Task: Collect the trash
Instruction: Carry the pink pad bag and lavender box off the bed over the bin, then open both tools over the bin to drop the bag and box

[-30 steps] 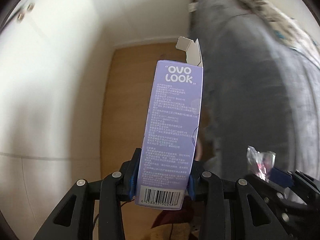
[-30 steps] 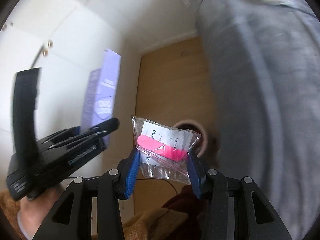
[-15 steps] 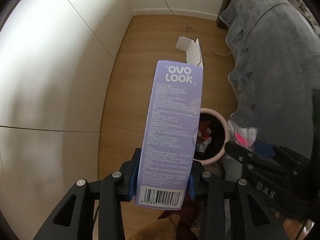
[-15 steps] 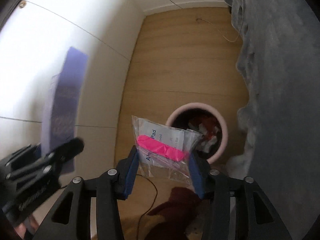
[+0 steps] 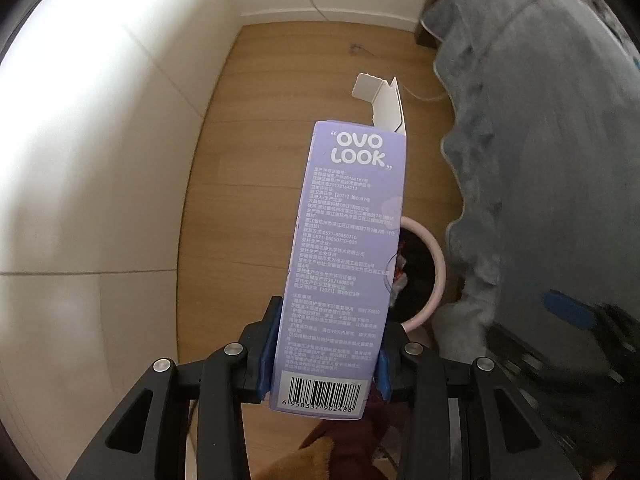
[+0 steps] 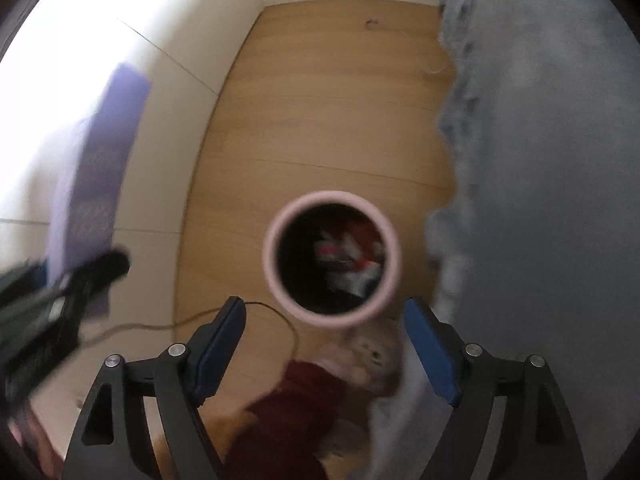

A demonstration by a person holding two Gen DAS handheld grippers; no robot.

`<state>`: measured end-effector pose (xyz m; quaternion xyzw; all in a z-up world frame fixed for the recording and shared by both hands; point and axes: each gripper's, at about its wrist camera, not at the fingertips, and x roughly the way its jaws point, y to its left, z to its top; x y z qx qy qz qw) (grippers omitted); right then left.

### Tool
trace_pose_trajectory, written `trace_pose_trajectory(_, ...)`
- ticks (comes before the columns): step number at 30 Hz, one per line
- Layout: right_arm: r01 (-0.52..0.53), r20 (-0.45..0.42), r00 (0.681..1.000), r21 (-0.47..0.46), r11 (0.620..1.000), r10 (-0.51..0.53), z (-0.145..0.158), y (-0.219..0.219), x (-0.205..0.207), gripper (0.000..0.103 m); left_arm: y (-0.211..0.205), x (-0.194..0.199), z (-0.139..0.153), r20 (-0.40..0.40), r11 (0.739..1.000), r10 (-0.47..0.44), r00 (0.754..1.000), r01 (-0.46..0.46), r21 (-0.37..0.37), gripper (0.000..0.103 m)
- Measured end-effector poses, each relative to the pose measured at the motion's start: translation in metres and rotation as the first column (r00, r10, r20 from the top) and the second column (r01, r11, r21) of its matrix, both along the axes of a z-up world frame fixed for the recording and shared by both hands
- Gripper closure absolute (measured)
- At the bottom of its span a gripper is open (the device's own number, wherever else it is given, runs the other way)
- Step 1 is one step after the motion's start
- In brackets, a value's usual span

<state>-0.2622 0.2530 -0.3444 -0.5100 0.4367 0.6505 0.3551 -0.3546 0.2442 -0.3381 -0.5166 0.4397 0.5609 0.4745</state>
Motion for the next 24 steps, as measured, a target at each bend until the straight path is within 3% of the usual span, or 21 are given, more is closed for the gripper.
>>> trace_pose_trajectory(4, 0.058, -0.020, 0.998, 0.034, 0.998, -0.058, 0.030, -0.020, 0.039, 0.026, 0.004, 0.010, -0.012, 0.026, 1.000, -0.025, 0.999, 0.026, -0.018, 0.063)
trace_pose_trajectory(5, 0.055, -0.073, 0.996, 0.032, 0.998, -0.053, 0.035, -0.023, 0.048, 0.026, 0.006, 0.016, -0.018, 0.027, 0.999, -0.043, 0.999, 0.044, -0.026, 0.063)
trace_pose_trajectory(8, 0.035, -0.094, 0.995, 0.046, 0.998, -0.031, 0.047, -0.030, 0.052, 0.026, 0.009, 0.033, -0.033, 0.044, 0.994, -0.092, 0.995, 0.094, -0.047, 0.063)
trace_pose_trajectory(12, 0.009, -0.070, 0.998, 0.045, 0.999, -0.006, 0.042, -0.024, 0.051, 0.026, 0.013, 0.047, -0.039, 0.033, 0.990, -0.135, 0.990, 0.136, -0.048, 0.063)
trace_pose_trajectory(22, 0.014, -0.111, 0.994, 0.042, 0.999, -0.010, 0.045, -0.027, 0.054, 0.026, 0.017, 0.058, -0.045, 0.032, 0.983, -0.180, 0.983, 0.181, -0.036, 0.062)
trace_pose_trajectory(24, 0.016, -0.118, 0.993, 0.040, 0.999, -0.011, 0.043, -0.027, 0.055, 0.026, 0.015, 0.059, -0.046, 0.040, 0.983, -0.174, 0.984, 0.175, -0.046, 0.056)
